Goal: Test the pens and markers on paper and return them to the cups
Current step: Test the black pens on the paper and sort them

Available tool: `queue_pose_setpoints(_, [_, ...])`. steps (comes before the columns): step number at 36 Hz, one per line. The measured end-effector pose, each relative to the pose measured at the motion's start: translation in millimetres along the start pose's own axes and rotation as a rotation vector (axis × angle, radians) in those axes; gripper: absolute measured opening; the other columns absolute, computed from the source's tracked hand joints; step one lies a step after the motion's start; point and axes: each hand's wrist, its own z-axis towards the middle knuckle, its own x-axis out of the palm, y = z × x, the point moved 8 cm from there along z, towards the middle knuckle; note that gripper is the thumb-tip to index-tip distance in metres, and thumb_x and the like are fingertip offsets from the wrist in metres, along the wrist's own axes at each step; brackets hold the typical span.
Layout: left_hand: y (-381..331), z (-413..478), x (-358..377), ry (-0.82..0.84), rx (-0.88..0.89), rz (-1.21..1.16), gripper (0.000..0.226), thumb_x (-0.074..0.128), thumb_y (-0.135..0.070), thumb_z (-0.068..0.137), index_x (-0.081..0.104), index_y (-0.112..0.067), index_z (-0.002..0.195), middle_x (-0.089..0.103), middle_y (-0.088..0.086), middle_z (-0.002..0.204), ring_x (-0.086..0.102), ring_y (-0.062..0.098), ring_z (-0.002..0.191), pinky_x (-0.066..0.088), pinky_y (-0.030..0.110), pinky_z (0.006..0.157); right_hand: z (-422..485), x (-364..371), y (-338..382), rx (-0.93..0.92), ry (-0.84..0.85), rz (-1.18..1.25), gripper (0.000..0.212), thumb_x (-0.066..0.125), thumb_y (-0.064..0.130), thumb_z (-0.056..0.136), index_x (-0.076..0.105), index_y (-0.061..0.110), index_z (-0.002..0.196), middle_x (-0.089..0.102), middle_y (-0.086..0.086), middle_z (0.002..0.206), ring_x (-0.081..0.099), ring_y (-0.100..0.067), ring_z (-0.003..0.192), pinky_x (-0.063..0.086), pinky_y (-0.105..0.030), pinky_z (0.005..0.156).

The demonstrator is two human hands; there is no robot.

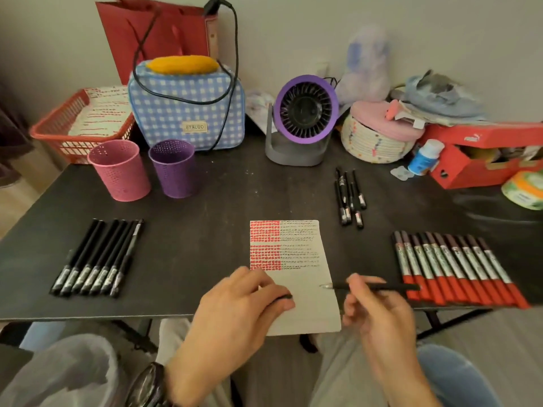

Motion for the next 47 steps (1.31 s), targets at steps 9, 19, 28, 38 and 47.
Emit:
queue_pose_setpoints(9, [55.3,5.9,5.0,-0.048,-0.277,-0.198,0.044,0.019,-0.061,0.103,0.052,-0.035,0.09,0.056,-0.024,0.085,0.055,0.007,0.083,0.046,0.028,0.067,16.6,-10.0,7.3,0.08,0.125,-0.111,0.017,0.074,0.028,0.079,0.077,0.015,0.089,0.069,-0.015,0.07,0.067,-0.027,0.06,0.057,-0.031,0.054])
queue_pose_setpoints(19, [66.0,25.7,52.5,0.133,-0.268,-0.119,0.066,0.051,-0.079,0.08,0.043,-0.036,0.13,0.048,-0.029,0.112,0.052,-0.001,0.101,0.045,0.023,0.091,54.0,25.6,2.8,0.022,0.072,-0.248,0.022,0.068,0.029,0.096,0.071,0.021,0.076,0.068,-0.009,0.063,0.066,-0.019,0.055,0.055,-0.026,0.051])
queue_pose_setpoints(28, [63.1,28.3,50.2,0.098,-0.242,-0.053,0.07,0.067,-0.069,0.077,0.046,-0.03,0.131,0.042,-0.026,0.106,0.042,0.002,0.108,0.049,0.041,0.101,82.3,43.9,-2.5,-0.149,-0.01,-0.51,0.039,0.077,0.042,0.088,0.056,0.028,0.058,0.061,0.001,0.047,0.057,-0.007,0.042,0.045,-0.019,0.046])
queue_pose_setpoints(38, [65.4,27.9,51.6,0.125,-0.292,-0.084,0.07,0.069,-0.066,0.077,0.05,-0.025,0.131,0.046,-0.023,0.108,0.045,-0.001,0.101,0.048,0.045,0.103,83.8,42.7,-12.5,-0.225,-0.025,-0.62,0.035,0.071,0.028,0.087,0.056,0.033,0.056,0.061,0.007,0.046,0.055,-0.005,0.041,0.041,-0.014,0.047])
queue_pose_setpoints(47, [68.8,27.3,55.6,0.126,-0.313,-0.098,0.073,0.065,-0.071,0.077,0.047,-0.028,0.133,0.057,-0.019,0.117,0.047,-0.002,0.107,0.046,0.045,0.108,85.4,42.0,-14.6,-0.234,-0.025,-0.615,0.036,0.072,0.021,0.088,0.055,0.024,0.056,0.061,0.008,0.047,0.058,-0.003,0.041,0.039,-0.01,0.043])
